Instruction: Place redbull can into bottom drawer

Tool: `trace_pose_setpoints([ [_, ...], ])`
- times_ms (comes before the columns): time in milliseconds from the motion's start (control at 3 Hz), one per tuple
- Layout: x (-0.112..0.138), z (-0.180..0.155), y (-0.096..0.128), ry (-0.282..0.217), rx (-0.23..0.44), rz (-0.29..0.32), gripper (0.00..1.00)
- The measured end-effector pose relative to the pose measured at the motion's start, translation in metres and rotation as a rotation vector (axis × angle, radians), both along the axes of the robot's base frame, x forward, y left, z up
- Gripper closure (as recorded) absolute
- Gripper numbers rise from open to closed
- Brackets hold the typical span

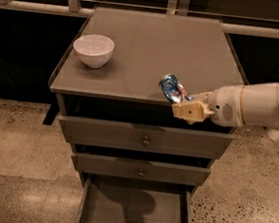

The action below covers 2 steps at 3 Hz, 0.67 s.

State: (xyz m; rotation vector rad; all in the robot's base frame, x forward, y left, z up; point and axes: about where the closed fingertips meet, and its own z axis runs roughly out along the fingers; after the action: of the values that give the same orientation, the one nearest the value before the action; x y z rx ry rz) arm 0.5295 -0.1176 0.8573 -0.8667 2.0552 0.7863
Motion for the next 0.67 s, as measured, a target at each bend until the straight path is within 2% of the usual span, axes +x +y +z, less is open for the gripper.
trace_pose_setpoints([
  [333, -0.0164, -0.0180, -0.0242, 0.031, 0.010, -0.063, 1.00],
  [667, -0.0159, -0.0149, -0.0193, 0.016, 0.011, -0.055, 1.00],
])
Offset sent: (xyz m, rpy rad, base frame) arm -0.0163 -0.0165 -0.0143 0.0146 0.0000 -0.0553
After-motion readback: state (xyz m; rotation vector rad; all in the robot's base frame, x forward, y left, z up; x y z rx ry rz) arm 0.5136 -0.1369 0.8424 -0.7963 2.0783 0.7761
